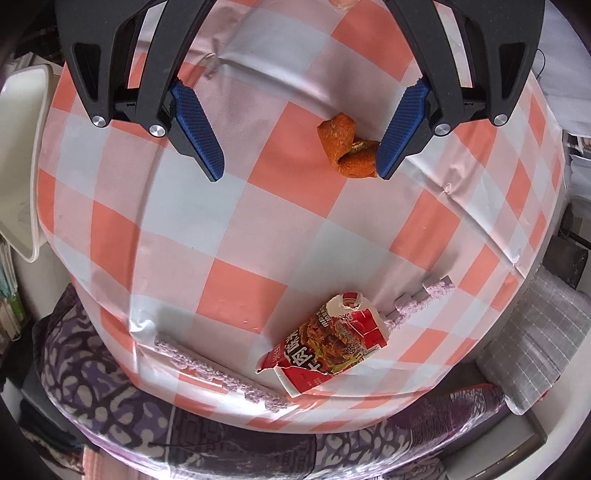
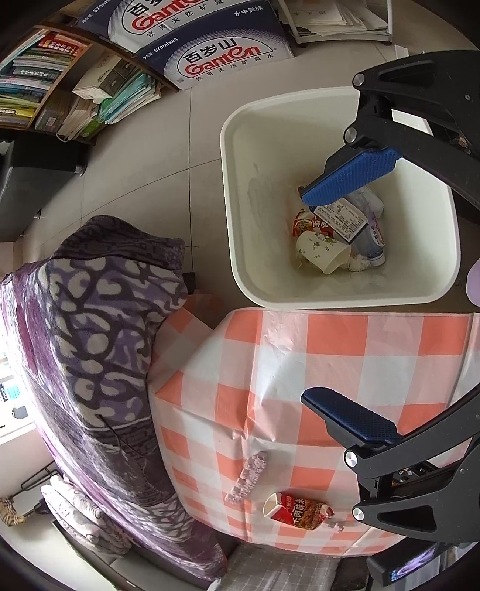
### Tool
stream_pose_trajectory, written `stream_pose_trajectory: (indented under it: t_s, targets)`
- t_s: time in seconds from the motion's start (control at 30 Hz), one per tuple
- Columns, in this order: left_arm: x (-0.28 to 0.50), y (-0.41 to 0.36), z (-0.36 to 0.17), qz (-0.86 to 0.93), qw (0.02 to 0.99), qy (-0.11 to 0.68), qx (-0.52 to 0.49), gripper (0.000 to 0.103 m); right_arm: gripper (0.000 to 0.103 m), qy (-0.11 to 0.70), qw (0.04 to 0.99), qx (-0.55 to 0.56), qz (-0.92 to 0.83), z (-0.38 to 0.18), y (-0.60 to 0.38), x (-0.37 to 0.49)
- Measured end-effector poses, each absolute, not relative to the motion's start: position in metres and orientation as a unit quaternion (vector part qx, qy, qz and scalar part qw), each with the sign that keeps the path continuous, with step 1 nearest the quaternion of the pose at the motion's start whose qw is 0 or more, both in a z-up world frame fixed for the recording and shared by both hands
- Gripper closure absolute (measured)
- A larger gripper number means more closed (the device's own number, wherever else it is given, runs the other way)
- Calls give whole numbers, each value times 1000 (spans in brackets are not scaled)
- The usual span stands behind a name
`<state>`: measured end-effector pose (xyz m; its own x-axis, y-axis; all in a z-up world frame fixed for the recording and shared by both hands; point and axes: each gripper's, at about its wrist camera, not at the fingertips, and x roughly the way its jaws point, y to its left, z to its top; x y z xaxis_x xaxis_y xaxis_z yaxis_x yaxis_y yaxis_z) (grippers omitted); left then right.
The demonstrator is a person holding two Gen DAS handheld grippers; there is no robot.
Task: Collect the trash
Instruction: 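Grasp the remaining orange peel with the left gripper while the right grasps the red noodle wrapper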
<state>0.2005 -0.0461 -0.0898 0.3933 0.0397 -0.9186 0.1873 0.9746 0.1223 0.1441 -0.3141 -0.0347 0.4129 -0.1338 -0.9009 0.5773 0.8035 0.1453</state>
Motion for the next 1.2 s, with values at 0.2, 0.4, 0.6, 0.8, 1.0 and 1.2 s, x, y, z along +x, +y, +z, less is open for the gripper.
stream_pose_trajectory:
  t_s: [0.2, 0.4, 0.6, 0.8, 1.0, 1.2]
  targets:
    - [214, -15, -103, -43, 811, 581, 49, 22, 8, 501, 807, 226, -216, -39, -303, 150]
    - [220, 14, -100, -50, 810, 584, 11, 41, 8, 507, 806, 225, -207, -43, -292, 156]
    - [216, 17, -102, -50, 811, 583, 26, 41, 8, 514, 806, 213, -202, -47, -278, 162]
    - [212, 13, -99, -53, 820, 568, 46, 69, 8, 521, 804, 209, -197, -52, -262, 168]
    - [212, 26, -78, -43, 827, 559, 37, 76, 8, 518, 810, 209, -180, -55, -244, 170]
    - [207, 71, -20, -55, 850, 523, -38, 77, 8, 516, 816, 212, -152, -60, -214, 183]
